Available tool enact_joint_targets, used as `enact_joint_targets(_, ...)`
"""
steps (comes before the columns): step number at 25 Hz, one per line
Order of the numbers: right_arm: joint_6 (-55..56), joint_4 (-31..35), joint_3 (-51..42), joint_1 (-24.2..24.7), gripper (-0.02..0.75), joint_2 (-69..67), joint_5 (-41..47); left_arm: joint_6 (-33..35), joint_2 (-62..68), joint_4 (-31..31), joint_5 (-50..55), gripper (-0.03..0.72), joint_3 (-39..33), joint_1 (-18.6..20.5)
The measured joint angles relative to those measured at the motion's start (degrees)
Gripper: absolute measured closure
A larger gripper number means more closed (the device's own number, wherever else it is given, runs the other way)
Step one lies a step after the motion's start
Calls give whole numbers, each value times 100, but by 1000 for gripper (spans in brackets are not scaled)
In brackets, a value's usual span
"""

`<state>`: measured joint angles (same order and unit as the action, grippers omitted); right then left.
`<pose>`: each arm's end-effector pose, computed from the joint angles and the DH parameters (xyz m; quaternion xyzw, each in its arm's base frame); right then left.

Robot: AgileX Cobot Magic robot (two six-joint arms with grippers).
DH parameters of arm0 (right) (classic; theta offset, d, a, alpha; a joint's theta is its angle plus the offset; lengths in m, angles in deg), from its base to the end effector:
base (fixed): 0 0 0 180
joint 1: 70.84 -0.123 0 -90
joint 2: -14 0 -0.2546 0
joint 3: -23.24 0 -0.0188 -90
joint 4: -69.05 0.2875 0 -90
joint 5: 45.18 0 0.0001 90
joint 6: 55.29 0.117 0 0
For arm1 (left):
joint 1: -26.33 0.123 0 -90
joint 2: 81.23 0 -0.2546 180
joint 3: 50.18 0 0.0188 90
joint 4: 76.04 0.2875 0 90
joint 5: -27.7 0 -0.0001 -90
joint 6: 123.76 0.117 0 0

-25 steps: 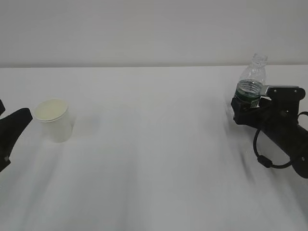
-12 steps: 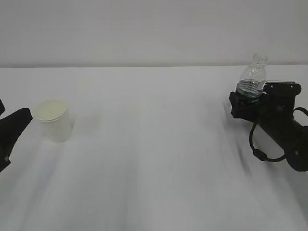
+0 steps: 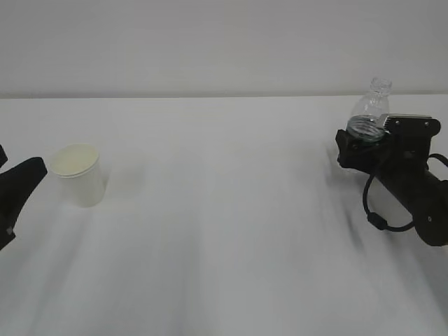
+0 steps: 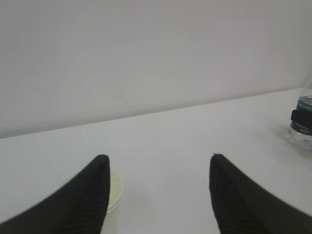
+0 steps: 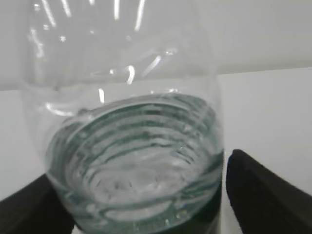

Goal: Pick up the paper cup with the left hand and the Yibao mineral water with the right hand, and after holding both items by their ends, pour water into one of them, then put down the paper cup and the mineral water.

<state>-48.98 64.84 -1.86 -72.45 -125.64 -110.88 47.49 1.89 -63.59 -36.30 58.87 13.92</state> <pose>0.4027 0.0191 -0.0031 -0.0020 0.7608 0.0604 0.6461 0.2167 -0.0709 0.1241 0.1249 0.6997 -0.1638 0.6841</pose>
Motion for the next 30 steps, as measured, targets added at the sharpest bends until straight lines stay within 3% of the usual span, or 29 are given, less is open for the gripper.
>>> enact_joint_targets(30,56,13,68,0,73,-300,1,52,0,0,0,222,0,0)
